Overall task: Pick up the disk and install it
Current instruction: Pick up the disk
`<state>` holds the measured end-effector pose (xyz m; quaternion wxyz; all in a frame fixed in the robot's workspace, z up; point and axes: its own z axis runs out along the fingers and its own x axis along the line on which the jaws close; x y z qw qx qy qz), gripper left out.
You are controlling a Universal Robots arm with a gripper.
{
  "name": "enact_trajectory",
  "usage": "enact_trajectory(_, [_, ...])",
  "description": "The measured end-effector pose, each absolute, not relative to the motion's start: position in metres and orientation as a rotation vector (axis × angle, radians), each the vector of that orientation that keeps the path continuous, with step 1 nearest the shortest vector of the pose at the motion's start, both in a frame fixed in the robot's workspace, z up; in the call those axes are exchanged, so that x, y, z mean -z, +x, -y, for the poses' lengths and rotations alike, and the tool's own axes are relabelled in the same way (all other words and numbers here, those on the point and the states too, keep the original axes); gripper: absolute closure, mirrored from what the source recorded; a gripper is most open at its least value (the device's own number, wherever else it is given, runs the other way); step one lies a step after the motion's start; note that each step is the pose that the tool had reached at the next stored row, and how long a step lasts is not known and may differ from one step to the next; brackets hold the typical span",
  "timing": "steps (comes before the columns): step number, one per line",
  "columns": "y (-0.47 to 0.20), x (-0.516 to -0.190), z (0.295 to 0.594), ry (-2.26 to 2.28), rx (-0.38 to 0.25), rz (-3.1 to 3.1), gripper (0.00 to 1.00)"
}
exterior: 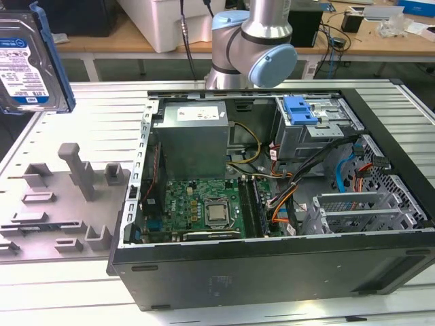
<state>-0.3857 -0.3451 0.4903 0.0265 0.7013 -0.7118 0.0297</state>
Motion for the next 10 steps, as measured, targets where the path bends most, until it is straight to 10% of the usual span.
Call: enact_trajectory(10, [-0.363, -0.491, 0.346, 2.166, -0.092, 2.199, 0.64])
